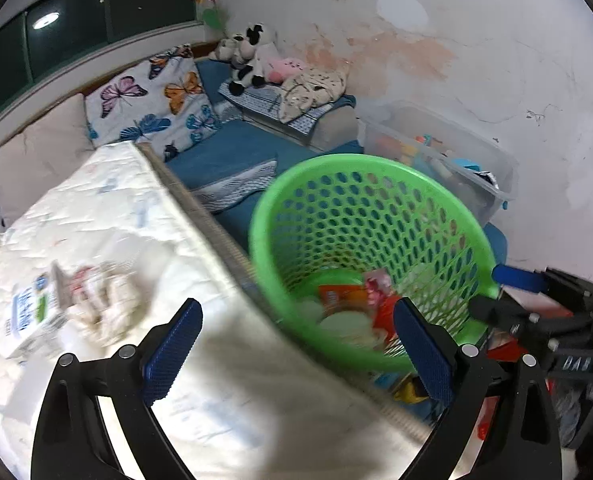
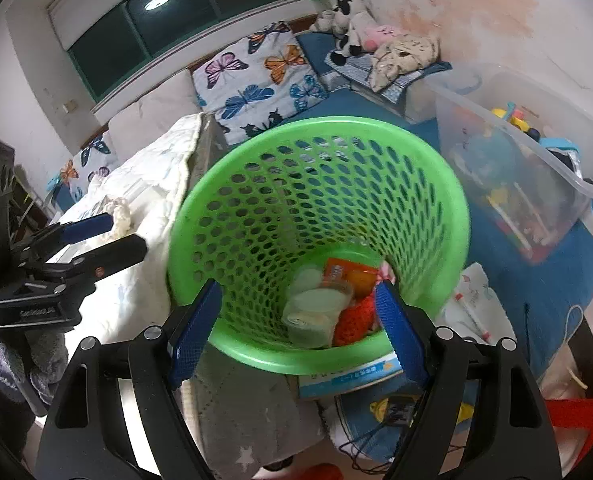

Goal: Collect trash
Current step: 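Drop the jelly cup into the basket with the right tool while the left tool drops the lid, then grasp the clear water bottle with the left tool while the right tool grasps the crumpled white tissue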

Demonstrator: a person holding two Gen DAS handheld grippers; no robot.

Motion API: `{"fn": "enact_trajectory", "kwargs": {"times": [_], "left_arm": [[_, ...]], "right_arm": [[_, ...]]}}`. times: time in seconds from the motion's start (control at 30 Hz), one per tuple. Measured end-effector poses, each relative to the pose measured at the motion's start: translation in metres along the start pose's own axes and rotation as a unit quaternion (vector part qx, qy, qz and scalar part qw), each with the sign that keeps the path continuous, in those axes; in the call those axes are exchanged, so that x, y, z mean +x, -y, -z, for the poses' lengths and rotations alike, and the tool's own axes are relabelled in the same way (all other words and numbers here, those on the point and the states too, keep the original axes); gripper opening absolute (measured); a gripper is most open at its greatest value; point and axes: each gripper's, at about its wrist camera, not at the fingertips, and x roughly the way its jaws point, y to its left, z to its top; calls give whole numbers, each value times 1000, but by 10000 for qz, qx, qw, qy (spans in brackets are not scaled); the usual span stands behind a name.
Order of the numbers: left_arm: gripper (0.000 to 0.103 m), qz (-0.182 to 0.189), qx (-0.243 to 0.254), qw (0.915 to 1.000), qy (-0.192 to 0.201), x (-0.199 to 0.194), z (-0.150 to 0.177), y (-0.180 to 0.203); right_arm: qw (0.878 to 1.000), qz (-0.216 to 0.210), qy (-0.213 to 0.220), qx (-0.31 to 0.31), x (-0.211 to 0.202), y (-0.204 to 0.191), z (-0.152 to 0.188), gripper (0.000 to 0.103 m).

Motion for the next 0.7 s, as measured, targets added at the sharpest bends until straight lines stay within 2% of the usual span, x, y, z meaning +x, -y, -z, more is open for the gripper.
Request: {"fn": "enact_trajectory", "kwargs": {"times": [0.33, 0.57, 0.7], "left_arm": [[93, -756, -85, 9971, -17, -34, 24, -78], [93, -867, -40, 9956, -347, -42, 33, -135], [93, -896, 49, 9945, -544, -37, 40, -153]], "right_arm": [[9991, -226, -35, -345, 9, -41, -7, 79], [9972, -394, -132, -625, 21, -71, -11, 79], [9958, -505, -205, -734, 31, -86, -16, 79]]}}
